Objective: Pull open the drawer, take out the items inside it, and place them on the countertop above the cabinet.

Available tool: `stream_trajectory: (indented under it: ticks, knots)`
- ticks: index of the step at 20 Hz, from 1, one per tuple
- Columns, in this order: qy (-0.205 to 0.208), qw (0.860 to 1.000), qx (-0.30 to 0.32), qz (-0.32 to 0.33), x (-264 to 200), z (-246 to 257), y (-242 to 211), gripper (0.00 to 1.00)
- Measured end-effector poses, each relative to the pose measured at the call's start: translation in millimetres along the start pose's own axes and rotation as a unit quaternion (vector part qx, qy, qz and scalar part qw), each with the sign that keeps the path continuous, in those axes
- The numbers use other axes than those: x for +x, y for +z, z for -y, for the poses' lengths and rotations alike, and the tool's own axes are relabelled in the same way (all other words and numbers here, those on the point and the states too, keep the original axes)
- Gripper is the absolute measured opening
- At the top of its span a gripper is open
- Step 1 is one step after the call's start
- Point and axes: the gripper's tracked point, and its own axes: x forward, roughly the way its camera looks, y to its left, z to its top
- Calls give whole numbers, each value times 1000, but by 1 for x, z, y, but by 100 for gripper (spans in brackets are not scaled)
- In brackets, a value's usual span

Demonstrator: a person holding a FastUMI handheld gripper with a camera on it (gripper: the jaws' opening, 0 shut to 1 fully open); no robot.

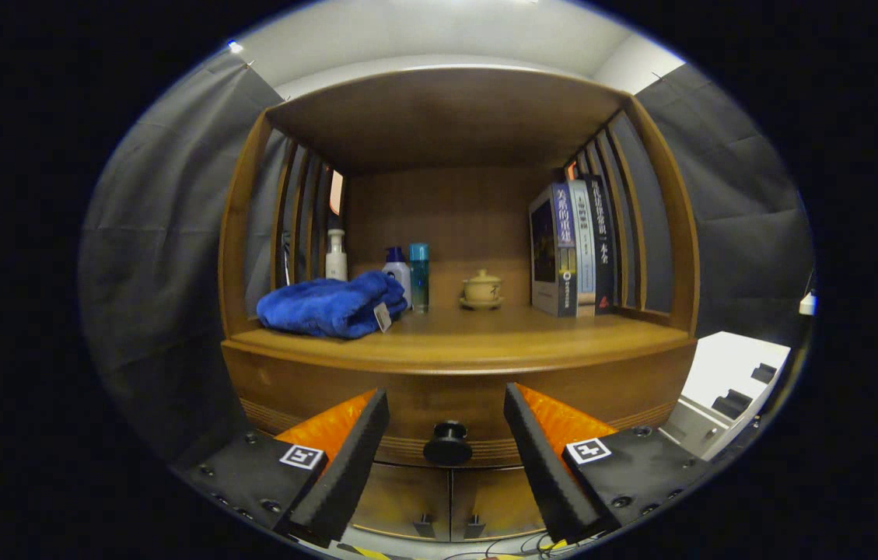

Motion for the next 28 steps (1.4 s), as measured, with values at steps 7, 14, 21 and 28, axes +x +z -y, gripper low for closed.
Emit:
stream_trajectory:
  ticks: [7, 14, 21, 28]
  knots:
    - [-20, 998, 23, -49, 28, 4, -56, 97]
    - [-36, 999, 25, -25, 38, 8, -49, 76]
    - [-31, 997, 52, -38, 38, 4, -54, 43]
    - [-23, 997, 45, -53, 7, 4, -55, 37]
